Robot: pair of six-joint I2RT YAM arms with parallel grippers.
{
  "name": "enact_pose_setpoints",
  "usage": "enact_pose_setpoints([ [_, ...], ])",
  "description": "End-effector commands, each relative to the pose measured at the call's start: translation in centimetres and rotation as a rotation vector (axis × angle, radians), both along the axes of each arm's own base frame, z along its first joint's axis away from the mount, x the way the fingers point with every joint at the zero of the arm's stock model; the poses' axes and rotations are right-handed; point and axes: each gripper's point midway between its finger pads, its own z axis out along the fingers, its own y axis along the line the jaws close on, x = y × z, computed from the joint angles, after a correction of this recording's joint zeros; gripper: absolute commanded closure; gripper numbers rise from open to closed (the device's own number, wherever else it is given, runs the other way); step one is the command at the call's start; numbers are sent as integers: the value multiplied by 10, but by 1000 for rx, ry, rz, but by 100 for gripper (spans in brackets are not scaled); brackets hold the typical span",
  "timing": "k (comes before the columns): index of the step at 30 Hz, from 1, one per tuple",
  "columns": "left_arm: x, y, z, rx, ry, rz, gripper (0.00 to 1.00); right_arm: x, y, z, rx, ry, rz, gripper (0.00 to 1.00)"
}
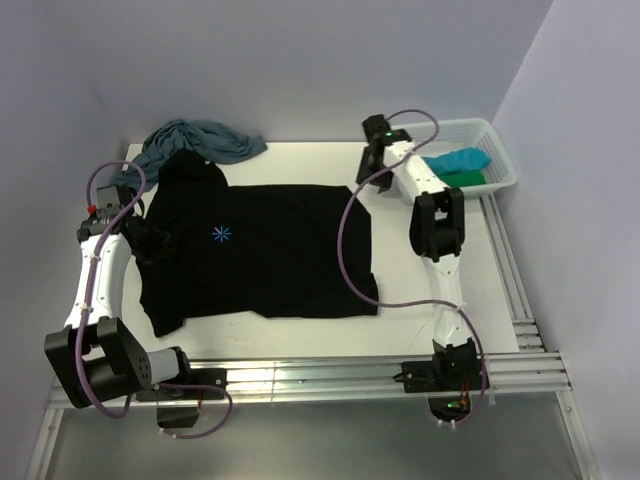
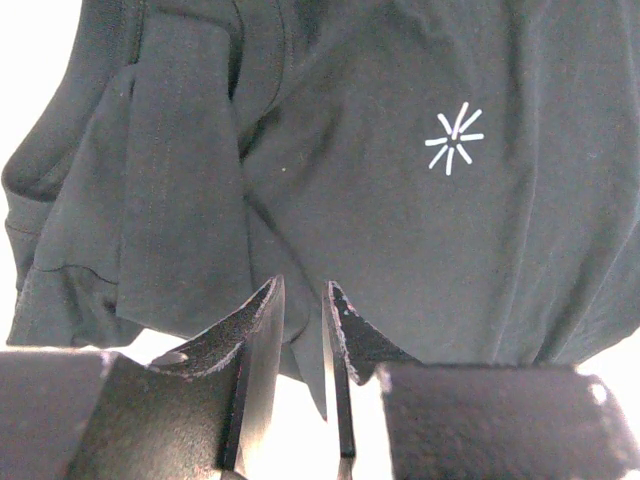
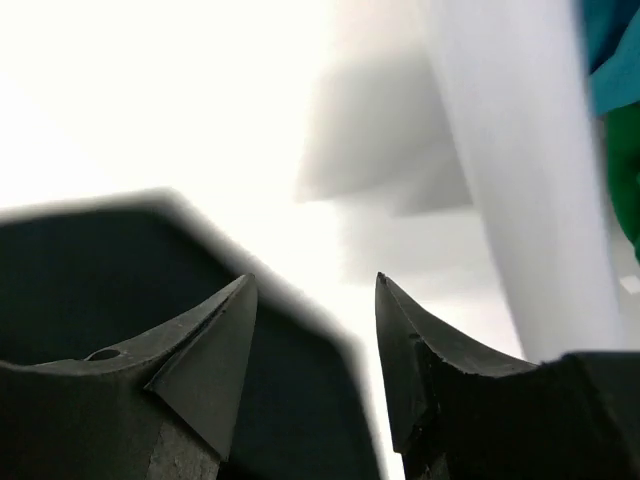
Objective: Roll the t-shirts
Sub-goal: Fold the tshirt
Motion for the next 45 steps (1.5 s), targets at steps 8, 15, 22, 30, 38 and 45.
enact_pose_setpoints([
  [8, 13, -3, 12, 3, -66, -22, 71, 16, -30, 60, 189, -116, 38, 42],
  [15, 12, -5, 12, -6, -74, -20, 70, -8, 11, 44, 349, -55, 126, 44],
  [22, 7, -3, 13, 8, -66, -16, 70, -11, 37, 24, 306, -20, 165, 43],
  [30, 4, -5, 13, 1, -67, -17, 70, -7, 28, -6, 80, -2, 146, 42],
  [38, 7, -5, 12, -1, -59, -27, 70, -7, 28, -28, 27, 14, 155, 55],
  [45, 10, -9, 12, -14, -64, -39, 70, 17, 10, 0, -64, -138, 74, 100],
])
